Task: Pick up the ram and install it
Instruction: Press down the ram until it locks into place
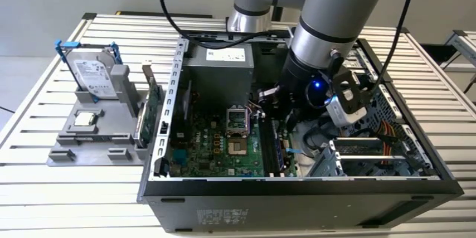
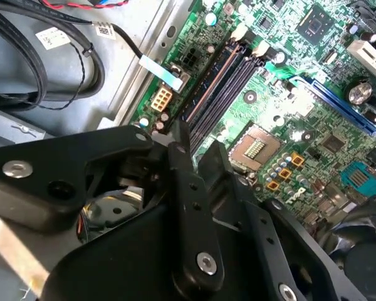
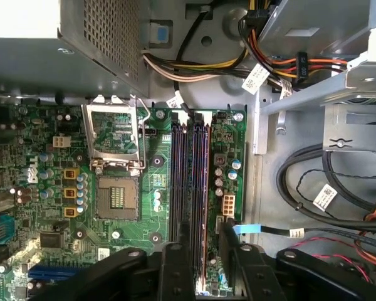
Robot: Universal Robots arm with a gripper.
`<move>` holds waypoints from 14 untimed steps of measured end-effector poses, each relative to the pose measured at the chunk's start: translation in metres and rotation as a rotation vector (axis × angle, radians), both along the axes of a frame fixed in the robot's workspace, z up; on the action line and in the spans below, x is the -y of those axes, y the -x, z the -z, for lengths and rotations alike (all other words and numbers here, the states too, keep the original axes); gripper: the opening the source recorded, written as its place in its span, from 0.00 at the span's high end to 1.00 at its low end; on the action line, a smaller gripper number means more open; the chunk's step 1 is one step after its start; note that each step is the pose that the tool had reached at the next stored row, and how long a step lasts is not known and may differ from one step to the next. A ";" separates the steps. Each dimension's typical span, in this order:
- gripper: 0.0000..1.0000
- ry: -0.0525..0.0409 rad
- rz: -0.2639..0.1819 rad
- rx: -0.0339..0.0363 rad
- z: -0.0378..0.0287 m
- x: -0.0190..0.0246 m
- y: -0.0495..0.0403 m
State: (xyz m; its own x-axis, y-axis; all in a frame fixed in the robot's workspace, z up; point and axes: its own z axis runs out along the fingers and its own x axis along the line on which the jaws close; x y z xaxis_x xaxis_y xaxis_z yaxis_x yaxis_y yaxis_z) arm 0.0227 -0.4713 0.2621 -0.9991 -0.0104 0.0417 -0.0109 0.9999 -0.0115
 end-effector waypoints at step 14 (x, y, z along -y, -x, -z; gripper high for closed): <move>1.00 0.0000 0.000 0.0005 0.0000 0.0000 0.0000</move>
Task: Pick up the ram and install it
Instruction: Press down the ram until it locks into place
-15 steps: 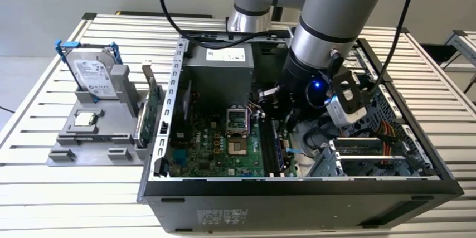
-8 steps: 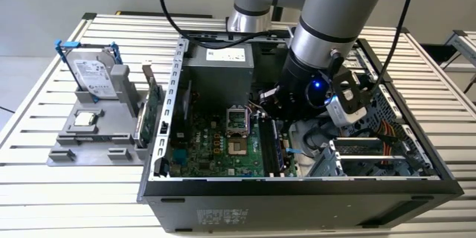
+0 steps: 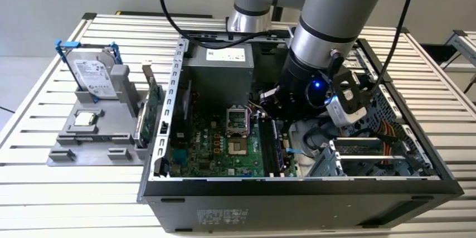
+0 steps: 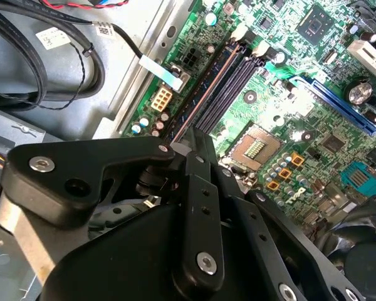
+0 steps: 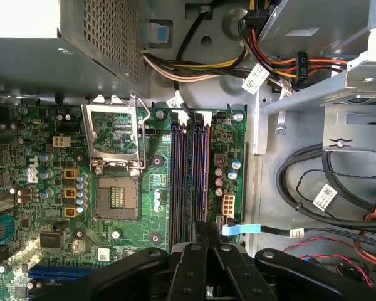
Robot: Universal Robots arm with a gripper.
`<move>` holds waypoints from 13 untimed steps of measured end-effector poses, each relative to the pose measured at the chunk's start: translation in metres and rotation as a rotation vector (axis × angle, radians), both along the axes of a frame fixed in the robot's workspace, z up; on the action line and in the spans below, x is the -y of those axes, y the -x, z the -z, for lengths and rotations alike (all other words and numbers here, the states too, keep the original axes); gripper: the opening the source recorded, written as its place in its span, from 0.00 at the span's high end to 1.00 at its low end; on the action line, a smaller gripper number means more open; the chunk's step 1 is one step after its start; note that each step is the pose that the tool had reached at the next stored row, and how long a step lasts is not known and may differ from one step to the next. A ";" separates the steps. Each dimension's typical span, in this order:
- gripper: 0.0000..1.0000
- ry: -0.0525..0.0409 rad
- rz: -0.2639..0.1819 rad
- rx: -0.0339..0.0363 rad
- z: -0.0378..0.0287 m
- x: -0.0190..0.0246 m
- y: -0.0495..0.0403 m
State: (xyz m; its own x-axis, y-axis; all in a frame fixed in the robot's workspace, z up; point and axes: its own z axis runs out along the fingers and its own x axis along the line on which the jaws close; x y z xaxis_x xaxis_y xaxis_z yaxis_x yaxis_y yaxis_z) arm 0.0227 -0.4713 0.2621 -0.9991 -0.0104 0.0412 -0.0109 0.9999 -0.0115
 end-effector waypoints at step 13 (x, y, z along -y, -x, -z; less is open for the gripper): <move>1.00 0.0001 -0.025 0.0001 0.0000 -0.0004 0.0000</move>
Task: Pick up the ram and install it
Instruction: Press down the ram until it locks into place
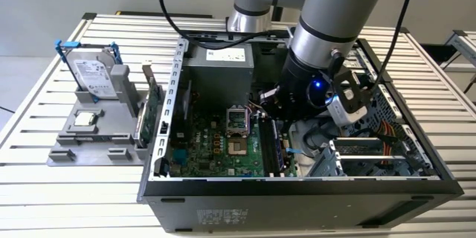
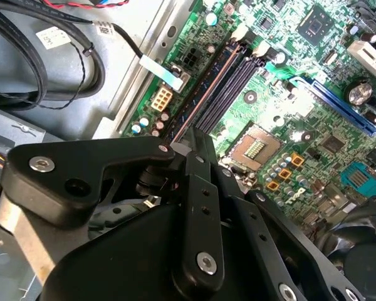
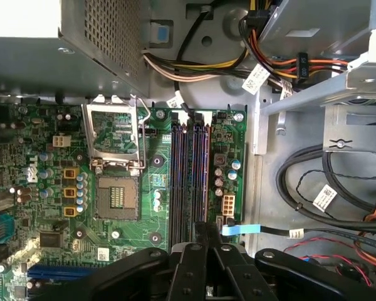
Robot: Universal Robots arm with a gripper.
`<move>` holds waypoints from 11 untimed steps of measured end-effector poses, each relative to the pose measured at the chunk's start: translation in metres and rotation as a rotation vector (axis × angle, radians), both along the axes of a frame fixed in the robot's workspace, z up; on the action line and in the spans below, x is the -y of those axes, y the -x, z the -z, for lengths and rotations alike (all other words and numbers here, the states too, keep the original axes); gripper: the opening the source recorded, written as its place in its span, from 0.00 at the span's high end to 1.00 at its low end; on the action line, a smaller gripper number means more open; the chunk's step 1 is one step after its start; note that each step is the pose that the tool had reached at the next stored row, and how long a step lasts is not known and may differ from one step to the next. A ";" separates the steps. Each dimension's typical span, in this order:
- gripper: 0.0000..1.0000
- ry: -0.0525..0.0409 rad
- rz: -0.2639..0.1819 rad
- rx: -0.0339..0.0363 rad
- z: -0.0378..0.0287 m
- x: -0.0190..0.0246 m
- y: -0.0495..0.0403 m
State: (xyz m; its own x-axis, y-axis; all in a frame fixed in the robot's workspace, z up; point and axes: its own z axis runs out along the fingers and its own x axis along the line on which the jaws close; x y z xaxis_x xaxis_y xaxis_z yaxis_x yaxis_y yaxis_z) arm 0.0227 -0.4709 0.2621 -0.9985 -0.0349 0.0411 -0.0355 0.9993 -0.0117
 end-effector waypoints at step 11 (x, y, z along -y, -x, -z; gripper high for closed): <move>1.00 -0.0002 -0.168 0.0000 0.0001 -0.0021 0.0000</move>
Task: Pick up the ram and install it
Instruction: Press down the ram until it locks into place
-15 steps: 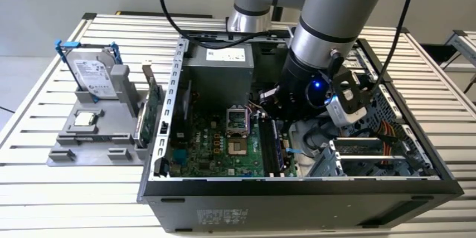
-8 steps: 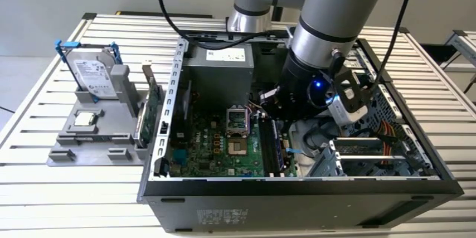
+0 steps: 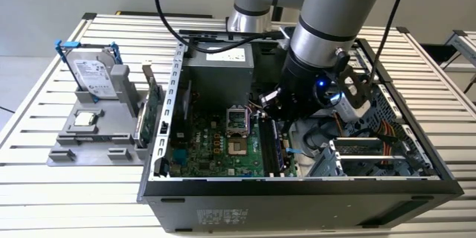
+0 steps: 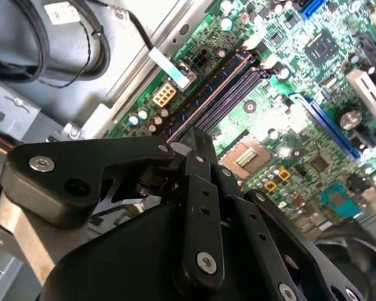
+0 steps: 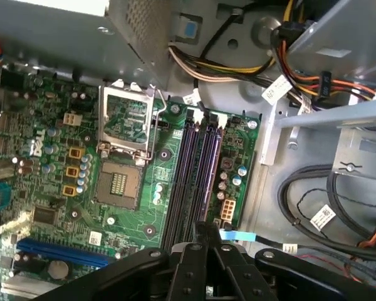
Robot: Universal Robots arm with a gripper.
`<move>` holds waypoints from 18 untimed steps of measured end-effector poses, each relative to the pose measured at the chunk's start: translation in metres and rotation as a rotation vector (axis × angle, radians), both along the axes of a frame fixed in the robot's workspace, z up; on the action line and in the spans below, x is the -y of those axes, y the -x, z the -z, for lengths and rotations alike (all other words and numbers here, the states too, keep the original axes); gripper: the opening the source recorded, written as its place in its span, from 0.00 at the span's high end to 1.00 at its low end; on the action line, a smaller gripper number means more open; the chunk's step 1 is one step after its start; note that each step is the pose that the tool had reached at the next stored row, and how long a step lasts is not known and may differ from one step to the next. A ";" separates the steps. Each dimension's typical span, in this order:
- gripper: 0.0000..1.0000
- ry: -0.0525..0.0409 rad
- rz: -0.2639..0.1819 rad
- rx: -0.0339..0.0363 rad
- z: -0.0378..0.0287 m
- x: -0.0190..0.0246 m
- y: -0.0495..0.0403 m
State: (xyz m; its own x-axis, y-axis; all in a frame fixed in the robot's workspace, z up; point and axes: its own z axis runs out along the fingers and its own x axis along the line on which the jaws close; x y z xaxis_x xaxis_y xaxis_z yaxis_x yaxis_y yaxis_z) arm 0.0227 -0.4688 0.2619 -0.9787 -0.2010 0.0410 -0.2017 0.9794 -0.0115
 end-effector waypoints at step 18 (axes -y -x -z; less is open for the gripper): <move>1.00 -0.0002 -0.242 0.0001 0.0014 -0.0060 0.0001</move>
